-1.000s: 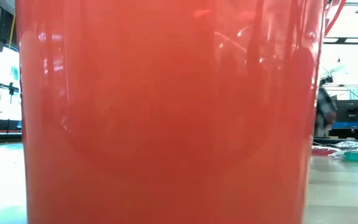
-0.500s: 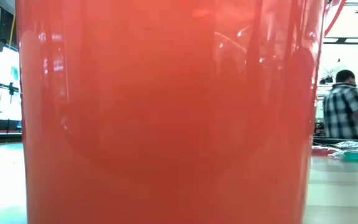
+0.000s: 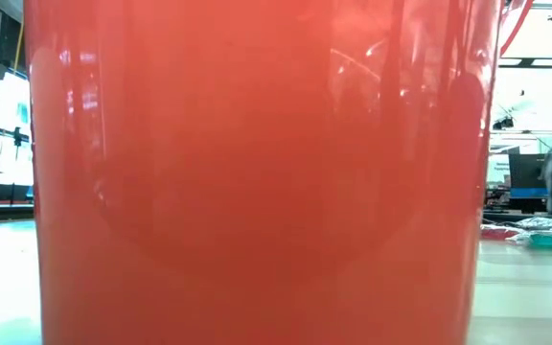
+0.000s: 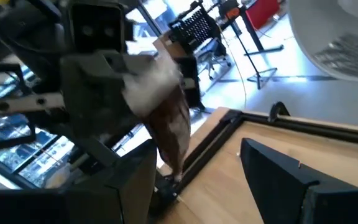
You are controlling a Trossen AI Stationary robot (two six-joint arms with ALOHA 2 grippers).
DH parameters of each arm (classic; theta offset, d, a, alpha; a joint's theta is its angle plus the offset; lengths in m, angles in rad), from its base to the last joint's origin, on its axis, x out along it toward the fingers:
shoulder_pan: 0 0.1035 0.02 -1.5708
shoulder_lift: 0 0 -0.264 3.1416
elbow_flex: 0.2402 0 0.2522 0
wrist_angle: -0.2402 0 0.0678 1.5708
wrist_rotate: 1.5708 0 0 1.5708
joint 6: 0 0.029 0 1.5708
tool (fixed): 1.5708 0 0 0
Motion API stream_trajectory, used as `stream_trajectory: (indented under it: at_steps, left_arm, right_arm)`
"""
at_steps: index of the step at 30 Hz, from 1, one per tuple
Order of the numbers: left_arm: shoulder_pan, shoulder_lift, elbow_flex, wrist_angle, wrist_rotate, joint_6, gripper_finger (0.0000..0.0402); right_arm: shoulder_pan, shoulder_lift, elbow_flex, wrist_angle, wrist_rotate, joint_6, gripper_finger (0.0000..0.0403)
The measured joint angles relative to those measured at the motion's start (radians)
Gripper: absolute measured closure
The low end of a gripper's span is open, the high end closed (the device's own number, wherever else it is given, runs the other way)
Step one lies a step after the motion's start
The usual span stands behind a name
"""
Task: Organize candy in baskets
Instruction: Put the brown chocolate bar into the purple bucket
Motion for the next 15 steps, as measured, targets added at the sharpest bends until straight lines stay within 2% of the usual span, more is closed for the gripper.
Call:
stream_trajectory:
  at_steps: [8, 15]
  left_arm:
    - [-0.033, 0.082, 0.056, 0.001, -0.023, 0.018, 0.0402]
    - [-0.043, 0.129, 0.118, -0.012, 0.012, 0.029, 0.0402]
  right_arm:
    - [0.001, 0.0, 0.0, 0.016, -0.008, -0.002, 0.0176]
    - [0.001, 0.0, 0.0, 0.015, -0.013, -0.002, 0.0182]
